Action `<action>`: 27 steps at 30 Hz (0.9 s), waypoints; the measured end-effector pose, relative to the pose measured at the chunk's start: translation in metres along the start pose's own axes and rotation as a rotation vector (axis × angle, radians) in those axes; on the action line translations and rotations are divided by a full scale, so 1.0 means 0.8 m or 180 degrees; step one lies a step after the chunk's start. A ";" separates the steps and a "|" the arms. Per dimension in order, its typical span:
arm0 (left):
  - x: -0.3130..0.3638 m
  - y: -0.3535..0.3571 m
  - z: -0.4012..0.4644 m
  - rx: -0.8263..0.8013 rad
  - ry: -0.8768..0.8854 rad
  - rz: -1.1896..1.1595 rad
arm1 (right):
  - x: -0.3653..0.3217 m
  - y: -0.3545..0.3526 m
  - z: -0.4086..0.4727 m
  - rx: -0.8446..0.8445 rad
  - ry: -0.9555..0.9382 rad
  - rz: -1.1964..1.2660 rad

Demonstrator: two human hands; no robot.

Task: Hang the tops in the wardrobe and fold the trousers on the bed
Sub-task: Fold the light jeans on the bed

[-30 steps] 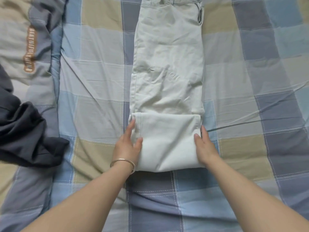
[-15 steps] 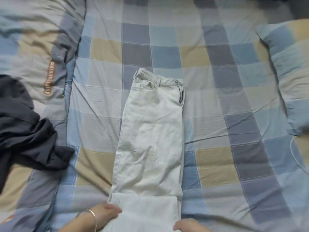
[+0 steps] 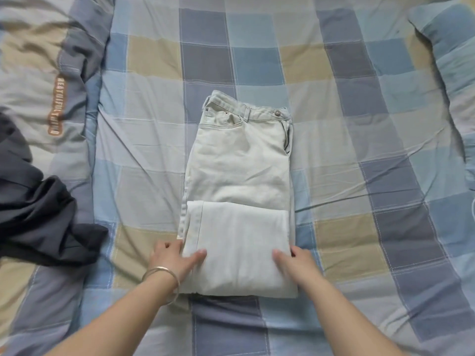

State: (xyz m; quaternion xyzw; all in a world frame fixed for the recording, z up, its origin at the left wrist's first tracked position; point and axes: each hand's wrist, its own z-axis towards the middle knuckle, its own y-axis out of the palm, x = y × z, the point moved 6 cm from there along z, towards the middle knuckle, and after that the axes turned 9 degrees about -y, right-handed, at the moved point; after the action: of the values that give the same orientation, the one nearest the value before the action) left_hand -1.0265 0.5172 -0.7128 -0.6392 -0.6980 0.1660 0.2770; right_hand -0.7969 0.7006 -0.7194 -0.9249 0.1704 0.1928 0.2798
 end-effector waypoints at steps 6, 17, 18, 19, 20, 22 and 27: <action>-0.031 0.034 -0.007 -0.0102 -0.0193 -0.0884 | 0.024 0.020 -0.031 0.0558 0.0067 -0.0284; -0.051 0.041 -0.008 -0.1039 -0.0101 -0.1471 | 0.040 -0.003 -0.056 0.0178 0.0069 -0.1365; -0.052 0.044 -0.008 -0.0967 -0.0078 -0.1366 | 0.049 0.004 -0.058 0.0028 0.0253 -0.1337; -0.053 0.048 -0.010 -0.0894 -0.0102 -0.1262 | 0.056 0.012 -0.061 -0.0080 0.0425 -0.1180; -0.054 0.051 -0.010 -0.0806 -0.0119 -0.1195 | 0.059 0.017 -0.062 -0.0080 0.0562 -0.1063; -0.053 0.053 -0.012 -0.0648 -0.0168 -0.1058 | 0.057 0.019 -0.058 0.0053 0.0639 -0.1078; -0.048 0.046 -0.020 -0.0430 -0.0199 -0.1138 | 0.048 0.011 -0.038 0.0563 0.0306 0.0247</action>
State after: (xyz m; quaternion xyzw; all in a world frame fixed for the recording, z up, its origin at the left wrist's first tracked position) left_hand -0.9858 0.4818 -0.7284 -0.5167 -0.8182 0.0866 0.2368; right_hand -0.7592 0.6680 -0.7174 -0.8975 0.2356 0.1431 0.3442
